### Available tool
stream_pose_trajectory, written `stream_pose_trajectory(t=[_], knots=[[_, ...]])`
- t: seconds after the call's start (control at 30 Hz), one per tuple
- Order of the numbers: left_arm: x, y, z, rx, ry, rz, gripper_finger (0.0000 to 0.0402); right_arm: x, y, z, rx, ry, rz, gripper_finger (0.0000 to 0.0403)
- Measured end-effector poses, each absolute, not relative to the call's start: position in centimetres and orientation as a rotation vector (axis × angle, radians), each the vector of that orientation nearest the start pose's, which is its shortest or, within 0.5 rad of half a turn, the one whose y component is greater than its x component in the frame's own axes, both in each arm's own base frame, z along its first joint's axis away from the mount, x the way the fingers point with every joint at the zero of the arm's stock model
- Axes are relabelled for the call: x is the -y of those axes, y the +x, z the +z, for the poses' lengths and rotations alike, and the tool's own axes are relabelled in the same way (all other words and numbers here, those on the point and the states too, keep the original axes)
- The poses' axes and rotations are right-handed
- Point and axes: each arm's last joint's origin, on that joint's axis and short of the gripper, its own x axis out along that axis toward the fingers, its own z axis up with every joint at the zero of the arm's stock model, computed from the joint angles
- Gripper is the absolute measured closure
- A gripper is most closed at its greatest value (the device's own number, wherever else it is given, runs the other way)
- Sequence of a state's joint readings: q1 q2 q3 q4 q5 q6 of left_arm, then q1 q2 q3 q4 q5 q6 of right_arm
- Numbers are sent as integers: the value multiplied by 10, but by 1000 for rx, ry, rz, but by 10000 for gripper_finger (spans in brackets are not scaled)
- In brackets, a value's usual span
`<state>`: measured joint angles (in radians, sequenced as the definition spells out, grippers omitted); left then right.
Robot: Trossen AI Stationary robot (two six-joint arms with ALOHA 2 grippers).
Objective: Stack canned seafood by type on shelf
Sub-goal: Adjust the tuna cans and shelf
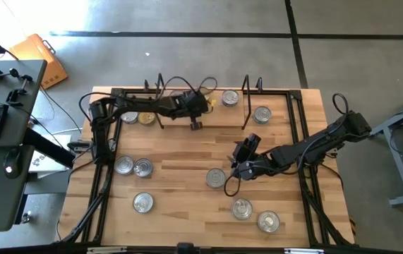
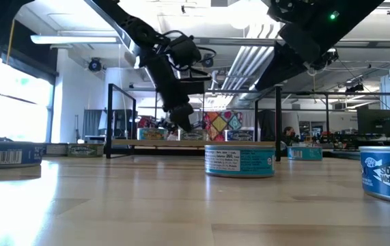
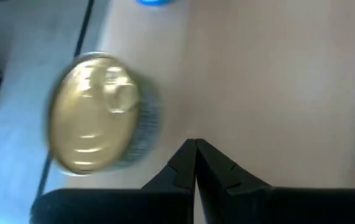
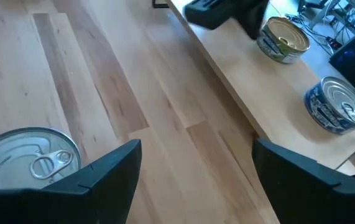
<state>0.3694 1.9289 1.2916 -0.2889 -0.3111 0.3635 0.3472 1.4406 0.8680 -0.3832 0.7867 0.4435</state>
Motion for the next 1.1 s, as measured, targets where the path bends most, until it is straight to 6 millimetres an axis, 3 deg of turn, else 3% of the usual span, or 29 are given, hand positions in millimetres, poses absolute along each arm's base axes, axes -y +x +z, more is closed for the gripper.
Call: stream_pose_trajectory(t=[0.13,0.27,0.63,0.83,1.1], knots=[[-125,371,167,-1043,287,403,401,-67,269,212,-688,-72,-579,105],[-91,361,168,-909,259,390,401,-57,276,214,-669,-14,-577,105],[-7,289,174,-392,138,271,401,-50,288,222,-588,27,-493,105],[13,264,165,-299,142,198,401,-50,291,225,-552,30,-482,105],[18,262,164,-287,145,187,401,-49,296,231,-493,84,-434,105]])
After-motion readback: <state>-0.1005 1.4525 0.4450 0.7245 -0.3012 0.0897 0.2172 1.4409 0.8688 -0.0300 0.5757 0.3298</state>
